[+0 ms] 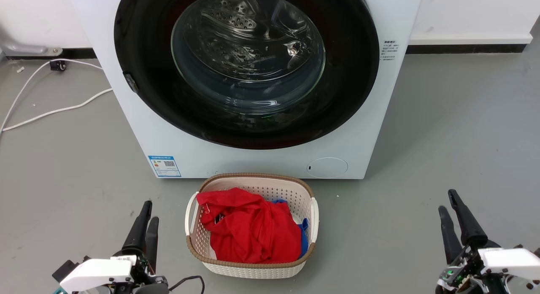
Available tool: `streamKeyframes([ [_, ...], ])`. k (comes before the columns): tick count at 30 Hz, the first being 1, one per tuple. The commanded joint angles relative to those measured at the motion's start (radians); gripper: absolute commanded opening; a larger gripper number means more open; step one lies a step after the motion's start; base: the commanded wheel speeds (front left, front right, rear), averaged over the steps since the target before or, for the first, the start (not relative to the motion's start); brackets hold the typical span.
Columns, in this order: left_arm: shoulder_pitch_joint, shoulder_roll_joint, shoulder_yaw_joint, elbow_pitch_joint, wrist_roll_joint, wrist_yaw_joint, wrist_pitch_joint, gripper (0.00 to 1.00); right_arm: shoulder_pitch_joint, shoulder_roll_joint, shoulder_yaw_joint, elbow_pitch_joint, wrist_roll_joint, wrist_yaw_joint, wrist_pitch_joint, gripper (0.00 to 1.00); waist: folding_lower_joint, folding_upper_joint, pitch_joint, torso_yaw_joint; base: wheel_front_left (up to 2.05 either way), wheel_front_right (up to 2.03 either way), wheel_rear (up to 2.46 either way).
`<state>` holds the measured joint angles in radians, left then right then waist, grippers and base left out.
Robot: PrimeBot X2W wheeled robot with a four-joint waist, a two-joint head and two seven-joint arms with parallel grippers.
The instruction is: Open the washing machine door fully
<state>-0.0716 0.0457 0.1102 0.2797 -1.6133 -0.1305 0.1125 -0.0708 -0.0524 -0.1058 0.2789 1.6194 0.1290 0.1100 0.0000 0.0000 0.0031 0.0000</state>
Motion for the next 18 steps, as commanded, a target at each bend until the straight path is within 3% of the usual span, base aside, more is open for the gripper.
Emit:
streamKeyframes([
  [1,-0.009,0.002,-0.002,-0.021,0.004,0.0,-0.009,1.0,-0.007,-0.001,0.002,-0.016,-0.007,0.001,-0.011,1.0,0.0,0.0,0.0,0.0,0.0,0.0,0.0],
  [10,0.007,0.002,0.005,-0.051,0.09,0.003,-0.055,1.0,0.016,-0.001,-0.013,-0.041,-0.104,0.002,-0.055,1.0,0.0,0.0,0.001,0.001,0.0,0.0,0.0],
  [18,0.013,0.003,0.006,-0.114,0.242,0.046,-0.091,1.0,0.029,-0.001,-0.031,-0.102,-0.287,0.002,-0.092,1.0,0.0,0.0,0.004,0.001,0.0,0.0,0.0],
])
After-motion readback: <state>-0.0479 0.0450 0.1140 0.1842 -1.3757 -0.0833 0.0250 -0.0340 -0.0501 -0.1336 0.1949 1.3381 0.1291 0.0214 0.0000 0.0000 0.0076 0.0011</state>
